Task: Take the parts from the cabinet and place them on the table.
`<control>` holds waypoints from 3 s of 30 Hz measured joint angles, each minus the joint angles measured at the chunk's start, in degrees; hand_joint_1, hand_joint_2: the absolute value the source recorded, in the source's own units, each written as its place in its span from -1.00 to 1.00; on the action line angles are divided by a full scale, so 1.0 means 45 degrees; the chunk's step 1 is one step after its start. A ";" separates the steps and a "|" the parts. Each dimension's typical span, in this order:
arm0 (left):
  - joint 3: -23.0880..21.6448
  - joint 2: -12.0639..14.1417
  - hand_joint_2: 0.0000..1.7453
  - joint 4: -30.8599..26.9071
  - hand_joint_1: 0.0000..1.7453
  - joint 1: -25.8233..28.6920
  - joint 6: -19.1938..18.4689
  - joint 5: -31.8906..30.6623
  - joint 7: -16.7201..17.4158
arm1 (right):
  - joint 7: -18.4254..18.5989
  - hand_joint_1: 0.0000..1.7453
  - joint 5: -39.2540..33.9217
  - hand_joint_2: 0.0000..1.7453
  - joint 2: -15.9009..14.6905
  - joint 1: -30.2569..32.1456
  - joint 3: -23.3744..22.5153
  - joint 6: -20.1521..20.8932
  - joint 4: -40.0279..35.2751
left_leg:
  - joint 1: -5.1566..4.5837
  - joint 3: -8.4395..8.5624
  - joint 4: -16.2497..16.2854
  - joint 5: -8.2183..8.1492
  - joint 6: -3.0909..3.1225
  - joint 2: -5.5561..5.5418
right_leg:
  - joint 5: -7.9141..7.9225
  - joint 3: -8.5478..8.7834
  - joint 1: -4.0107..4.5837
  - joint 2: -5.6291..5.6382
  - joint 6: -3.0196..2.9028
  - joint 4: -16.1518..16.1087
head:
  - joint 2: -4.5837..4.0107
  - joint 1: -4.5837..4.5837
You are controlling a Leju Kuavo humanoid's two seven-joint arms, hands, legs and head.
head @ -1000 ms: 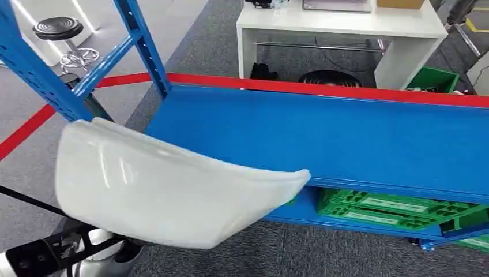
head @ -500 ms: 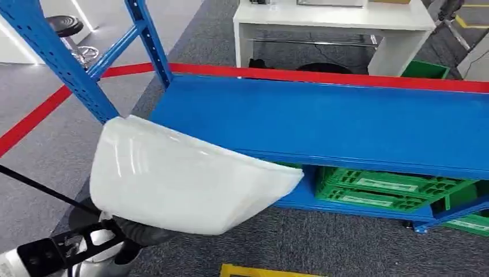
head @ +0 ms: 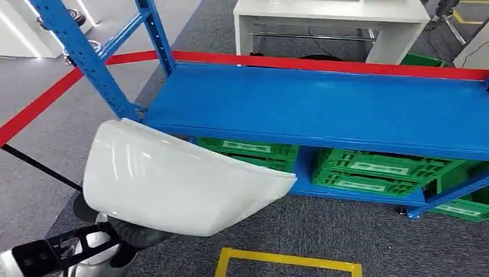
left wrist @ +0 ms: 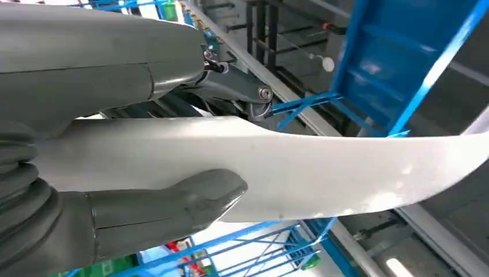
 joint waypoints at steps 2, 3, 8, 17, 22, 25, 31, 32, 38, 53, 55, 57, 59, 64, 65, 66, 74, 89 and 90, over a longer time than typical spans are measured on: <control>0.0000 0.0014 1.00 0.0000 1.00 0.0015 0.0019 0.0015 0.0000 | -0.0165 -1.00 -0.0077 -1.00 -0.0015 -0.0006 -0.0078 0.0127 0.0005 | -0.0055 -0.0138 -0.0025 0.0200 0.0189 0.0008 | 0.0255 -0.0012 -0.0044 0.0001 0.0192 -0.0140 | 0.0000 -0.0049; 0.0000 0.0010 1.00 0.0000 1.00 0.0006 0.0044 0.0010 0.0000 | -0.0391 -1.00 -0.0039 -1.00 0.0005 0.0003 -0.0082 0.0213 0.0019 | 0.0026 -0.0237 -0.0104 0.0394 0.0284 0.0060 | 0.0101 -0.0101 -0.0086 0.0005 0.0228 -0.0033 | 0.0000 -0.0064; 0.0005 0.0102 1.00 0.0000 1.00 0.0133 0.0296 -0.0005 0.0000 | -0.2114 -1.00 0.0404 -1.00 0.0068 0.0013 -0.0034 0.0282 0.0019 | -0.0008 -0.1103 -0.0065 0.1102 0.0424 0.0082 | -0.2672 -0.1223 -0.0069 0.0008 0.0358 0.3892 | 0.0000 -0.0044; 0.0024 0.0335 1.00 -0.0243 1.00 0.0374 0.0325 0.0015 0.0000 | -0.2739 -1.00 0.0812 -1.00 0.0194 0.0044 0.0228 0.0213 0.0029 | 0.0006 -0.2058 0.0175 0.2090 -0.0046 0.0035 | -0.1785 0.1824 -0.0040 0.0135 0.0022 0.0021 | 0.0000 -0.0131; 0.0024 0.0403 1.00 -0.0253 1.00 0.0346 0.0170 0.0015 0.0000 | -0.1619 -1.00 0.0763 -1.00 0.0204 0.0003 0.0301 0.0102 0.0034 | 0.0060 -0.3172 0.3305 -0.0670 -0.0330 0.0046 | -0.1030 0.1002 -0.0057 0.0030 -0.0392 0.0004 | 0.0000 -0.0248; 0.0019 0.0437 1.00 -0.0253 1.00 0.0300 0.0083 0.0054 0.0000 | -0.0932 -1.00 0.0632 -1.00 0.0204 0.0001 0.0277 -0.0146 0.0034 | 0.0052 -0.2896 0.4062 -0.0426 -0.0229 0.0044 | -0.0650 0.0475 0.0006 -0.0004 -0.0369 0.0015 | 0.0000 -0.0248; -0.0019 0.0442 1.00 -0.0253 1.00 0.0032 -0.0024 0.0102 0.0000 | -0.0636 -1.00 0.0666 -1.00 0.0277 -0.0040 0.0267 -0.0321 0.0034 | -0.0160 -0.0054 -0.0139 0.0218 0.0139 0.0032 | 0.0073 0.0013 -0.0051 0.0006 -0.0067 -0.0090 | 0.0000 -0.0248; -0.0024 0.0442 1.00 -0.0253 1.00 0.0033 -0.0054 0.0107 0.0000 | -0.0660 -1.00 0.0666 -1.00 0.0296 -0.0040 0.0267 -0.0257 0.0034 | -0.0185 -0.0112 -0.0149 0.0305 0.0208 0.0033 | 0.0209 0.0010 -0.0080 0.0007 0.0013 -0.0190 | 0.0000 -0.0238; -0.0063 0.0437 1.00 -0.0253 1.00 -0.0072 -0.0185 0.0102 0.0000 | -0.1720 -1.00 0.0705 -1.00 0.0311 -0.0015 0.0258 0.0432 0.0034 | -0.0055 -0.0802 -0.0358 0.1144 0.0404 0.0133 | -0.2461 -0.1161 -0.0069 0.0027 0.0312 0.3405 | 0.0000 -0.0136; -0.0573 0.0442 1.00 -0.0267 1.00 -0.0483 -0.0141 -0.0068 0.0000 | -0.2229 -1.00 0.0928 -1.00 0.0369 -0.0126 0.0258 0.0680 0.0049 | 0.0016 -0.3390 0.3798 -0.0589 -0.0217 0.0083 | -0.1229 0.1029 -0.0099 0.0060 -0.0386 0.0152 | 0.0000 -0.0258; -0.0622 0.0447 1.00 -0.0257 1.00 -0.0492 -0.0141 -0.0068 0.0000 | -0.2311 -1.00 0.0928 -1.00 0.0369 -0.0108 0.0258 0.0685 0.0049 | 0.0006 -0.3337 0.4269 -0.0532 -0.0093 0.0079 | -0.1081 0.0823 -0.0012 0.0061 -0.0418 0.0159 | 0.0000 -0.0253; -0.0704 0.0447 1.00 -0.0257 1.00 -0.0556 -0.0151 -0.0073 0.0000 | -0.2477 -1.00 0.0894 -1.00 0.0369 -0.0108 0.0258 0.0738 0.0049 | -0.0054 -0.2214 0.2657 0.0277 0.0077 0.0077 | -0.0974 0.0723 0.0028 0.0079 -0.0402 0.0161 | 0.0000 -0.0253; -0.0787 0.0442 1.00 -0.0257 1.00 -0.0752 -0.0238 -0.0107 0.0000 | -0.2569 -1.00 0.0729 -1.00 0.0379 -0.0115 0.0209 0.0772 0.0053 | -0.0123 -0.0790 0.0592 0.0671 0.0249 -0.0126 | -0.0897 0.0662 0.0005 0.0163 -0.0309 0.0160 | 0.0000 -0.0262; -0.1030 0.0447 1.00 -0.0194 1.00 -0.0988 -0.0316 -0.0160 0.0010 | -0.2773 -1.00 0.0267 -1.00 0.0398 -0.0216 -0.0097 0.0655 0.0053 | -0.0033 -0.0729 -0.0035 0.0785 0.0305 -0.0016 | -0.0730 0.0415 -0.0010 0.0277 0.0044 0.0244 | 0.0000 -0.0257; -0.1074 0.0447 1.00 -0.0180 1.00 -0.1062 -0.0306 -0.0165 0.0029 | -0.2802 -1.00 0.0150 -1.00 0.0413 -0.0205 -0.0165 0.0631 0.0058 | -0.0055 -0.0761 -0.0038 0.0814 0.0337 0.0059 | -0.1043 0.0259 0.0009 0.0220 0.0080 0.0585 | 0.0000 -0.0248; -0.1088 0.0442 1.00 -0.0175 1.00 -0.1085 -0.0258 -0.0160 0.0073 | -0.2812 -1.00 -0.0004 -1.00 0.0427 -0.0219 -0.0271 0.0569 0.0058 | -0.0054 -0.0808 -0.0035 0.0844 0.0397 0.0122 | -0.1574 -0.0102 0.0004 0.0184 0.0143 0.1403 | 0.0000 -0.0194; -0.1219 0.0345 1.00 0.0039 1.00 -0.1073 -0.0049 0.0287 0.0175 | -0.2725 -1.00 -0.0704 -1.00 0.0398 -0.0250 -0.1058 -0.0019 0.0034 | -0.0090 -0.1018 0.0118 0.0953 0.0259 0.0818 | -0.1307 0.1083 -0.0035 -0.0763 0.0451 0.0221 | 0.0000 -0.0151; -0.1307 0.0107 1.00 0.0671 1.00 -0.1426 -0.1111 0.0879 0.0019 | -0.2783 -1.00 -0.0486 -1.00 -0.0942 -0.0133 -0.1598 -0.1054 -0.0301 | 0.0047 -0.1211 0.1001 0.0779 0.0019 -0.0335 | -0.0697 0.0553 -0.0096 0.0920 -0.0193 0.0151 | 0.0000 -0.0214; -0.1307 0.0082 1.00 0.0729 1.00 -0.1493 -0.1327 0.0918 0.0015 | -0.2754 -1.00 -0.0432 -1.00 -0.1084 -0.0137 -0.1598 -0.1049 -0.0330 | 0.0071 -0.0944 0.0417 0.0674 0.0039 -0.0811 | -0.0683 0.0466 -0.0034 0.1032 -0.0111 0.0222 | 0.0000 -0.0209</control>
